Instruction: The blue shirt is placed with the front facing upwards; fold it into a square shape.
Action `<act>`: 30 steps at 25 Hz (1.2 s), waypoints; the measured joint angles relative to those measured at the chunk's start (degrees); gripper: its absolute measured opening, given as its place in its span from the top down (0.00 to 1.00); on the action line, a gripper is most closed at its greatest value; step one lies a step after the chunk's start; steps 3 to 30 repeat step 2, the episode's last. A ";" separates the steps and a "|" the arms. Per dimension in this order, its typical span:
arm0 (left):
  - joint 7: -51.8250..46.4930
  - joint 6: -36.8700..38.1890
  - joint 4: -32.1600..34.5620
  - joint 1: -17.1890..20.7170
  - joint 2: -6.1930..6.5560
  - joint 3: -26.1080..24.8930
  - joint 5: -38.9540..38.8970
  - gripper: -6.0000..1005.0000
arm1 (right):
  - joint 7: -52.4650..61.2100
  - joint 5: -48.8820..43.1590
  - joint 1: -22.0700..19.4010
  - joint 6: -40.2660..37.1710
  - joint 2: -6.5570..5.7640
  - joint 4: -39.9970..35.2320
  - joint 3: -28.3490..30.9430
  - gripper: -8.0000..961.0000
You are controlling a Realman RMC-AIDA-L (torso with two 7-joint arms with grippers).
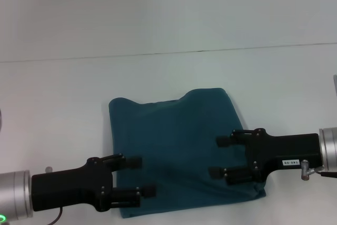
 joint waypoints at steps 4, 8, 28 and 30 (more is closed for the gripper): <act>0.00 0.01 0.00 0.01 0.00 0.00 0.00 0.12 | 0.00 0.00 0.00 0.00 0.00 0.00 0.00 0.06; 0.00 0.01 0.00 0.01 0.00 0.00 0.00 0.12 | 0.00 0.00 0.00 0.00 0.00 0.00 0.00 0.06; 0.00 0.01 0.00 0.01 0.00 0.00 0.00 0.12 | 0.00 0.00 0.00 0.00 0.00 0.00 0.00 0.06; 0.00 0.01 0.00 0.01 0.00 0.00 0.00 0.12 | 0.00 0.00 0.00 0.00 0.00 0.00 0.00 0.06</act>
